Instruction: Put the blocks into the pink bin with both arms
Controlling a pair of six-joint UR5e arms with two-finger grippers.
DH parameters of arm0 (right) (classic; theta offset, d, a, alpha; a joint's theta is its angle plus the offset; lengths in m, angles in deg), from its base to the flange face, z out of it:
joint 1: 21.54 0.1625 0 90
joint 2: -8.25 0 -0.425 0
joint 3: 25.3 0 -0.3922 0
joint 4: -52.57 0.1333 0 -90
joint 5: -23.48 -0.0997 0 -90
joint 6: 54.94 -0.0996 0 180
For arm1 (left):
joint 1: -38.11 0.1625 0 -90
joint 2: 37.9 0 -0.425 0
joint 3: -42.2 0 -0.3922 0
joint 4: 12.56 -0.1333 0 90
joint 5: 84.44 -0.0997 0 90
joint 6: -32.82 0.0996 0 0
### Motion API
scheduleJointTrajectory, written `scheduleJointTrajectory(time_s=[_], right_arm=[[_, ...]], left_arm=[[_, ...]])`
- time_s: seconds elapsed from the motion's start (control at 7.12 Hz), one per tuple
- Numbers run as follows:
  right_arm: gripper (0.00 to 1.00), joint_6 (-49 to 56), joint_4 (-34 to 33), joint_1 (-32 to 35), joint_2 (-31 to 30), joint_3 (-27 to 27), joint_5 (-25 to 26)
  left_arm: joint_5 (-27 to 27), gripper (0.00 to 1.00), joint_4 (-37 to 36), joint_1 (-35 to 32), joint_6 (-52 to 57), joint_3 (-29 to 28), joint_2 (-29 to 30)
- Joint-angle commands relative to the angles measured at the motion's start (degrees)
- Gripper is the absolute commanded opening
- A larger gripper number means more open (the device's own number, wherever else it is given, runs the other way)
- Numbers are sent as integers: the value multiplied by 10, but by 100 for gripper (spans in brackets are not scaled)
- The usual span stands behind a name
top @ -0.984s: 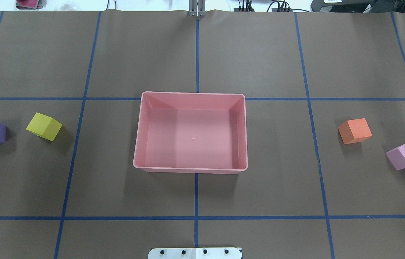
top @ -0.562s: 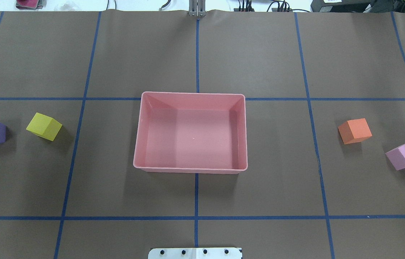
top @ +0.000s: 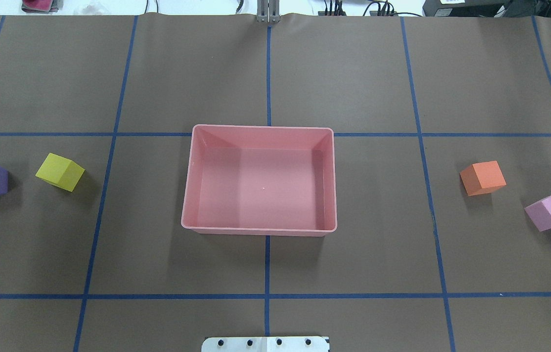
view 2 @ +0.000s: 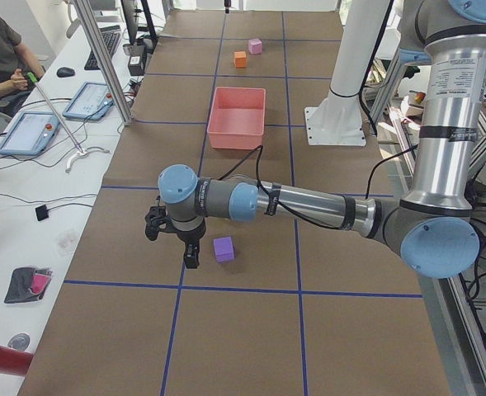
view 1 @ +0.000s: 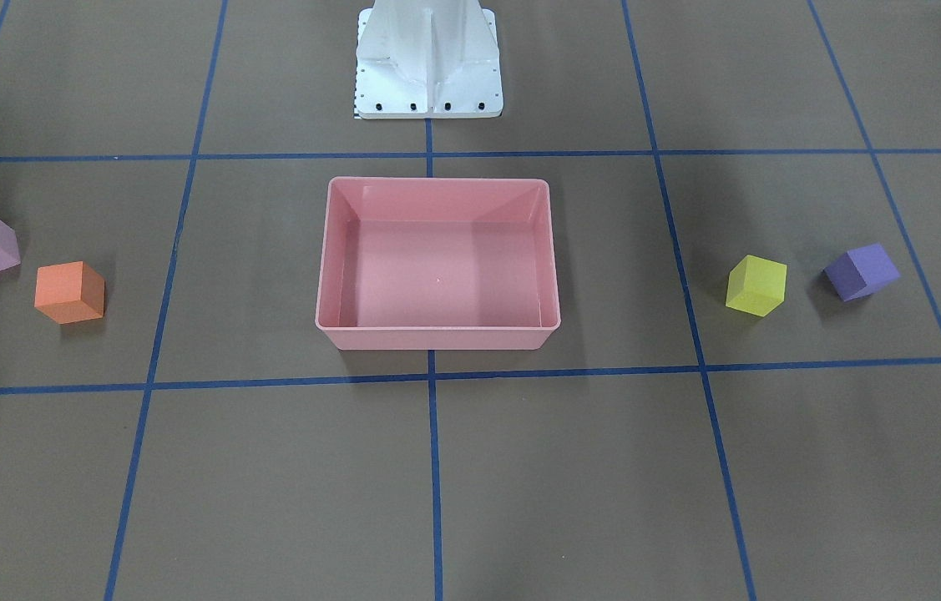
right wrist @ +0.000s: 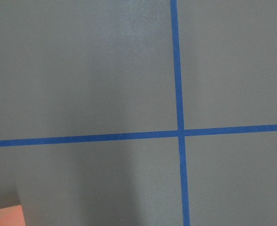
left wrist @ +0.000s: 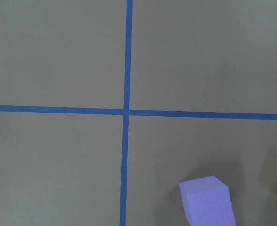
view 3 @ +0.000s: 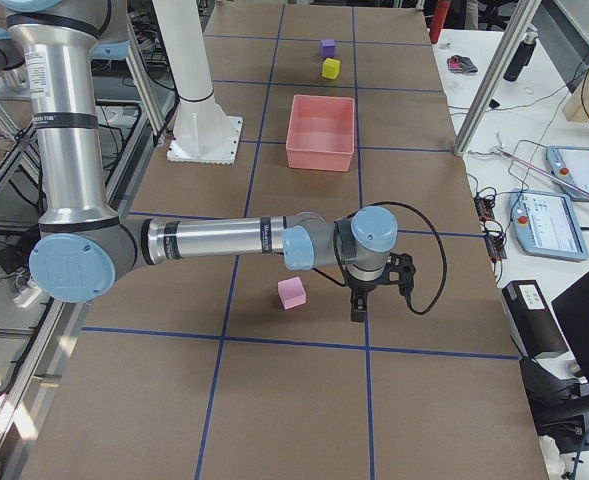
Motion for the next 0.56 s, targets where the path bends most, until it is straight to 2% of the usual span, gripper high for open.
scheduleJointTrajectory(time_s=[0.0, 0.14, 0.28, 0.42], right_arm=[[100, 4, 27, -21, -4, 1, -2], [100, 3, 73, -39, -23, 10, -3], [100, 1, 157, -66, -71, 22, -2], [100, -3, 213, -81, -99, 24, 2]], left_arm=[[1, 100, 0, 0, -4, -2, 0], [1, 100, 3, 1, -2, 3, 0], [1, 100, 29, 1, -2, 3, 0], [1, 100, 36, 4, -3, 2, 0]])
